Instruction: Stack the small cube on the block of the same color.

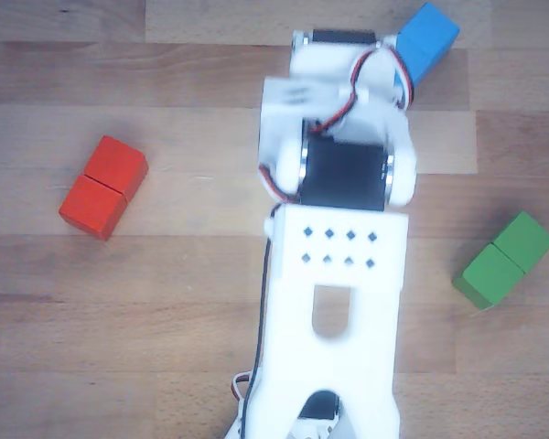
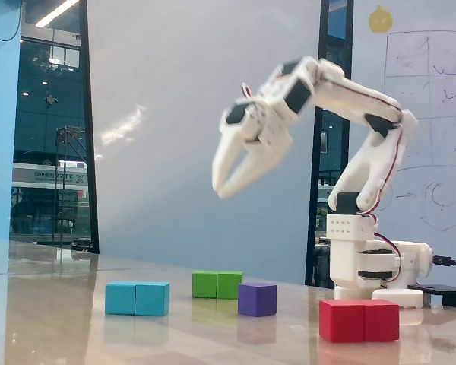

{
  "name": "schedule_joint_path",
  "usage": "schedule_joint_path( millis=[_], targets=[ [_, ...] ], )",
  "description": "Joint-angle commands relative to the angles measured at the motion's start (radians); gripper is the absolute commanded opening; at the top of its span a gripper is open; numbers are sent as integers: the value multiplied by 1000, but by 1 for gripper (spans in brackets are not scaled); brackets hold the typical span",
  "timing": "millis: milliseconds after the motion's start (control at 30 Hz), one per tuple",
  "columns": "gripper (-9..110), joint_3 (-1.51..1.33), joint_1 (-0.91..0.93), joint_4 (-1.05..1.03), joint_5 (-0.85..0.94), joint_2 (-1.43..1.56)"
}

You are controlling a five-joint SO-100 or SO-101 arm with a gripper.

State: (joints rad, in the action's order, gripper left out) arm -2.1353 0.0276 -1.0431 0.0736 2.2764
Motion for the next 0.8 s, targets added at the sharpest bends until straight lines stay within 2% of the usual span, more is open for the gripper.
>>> schedule_joint_path(
  millis=[0, 500, 767],
  targets=[
    [0, -227, 9, 135, 6, 213],
    [0, -684, 8, 167, 8, 730],
    [0, -712, 15, -64, 9, 870]
  ],
)
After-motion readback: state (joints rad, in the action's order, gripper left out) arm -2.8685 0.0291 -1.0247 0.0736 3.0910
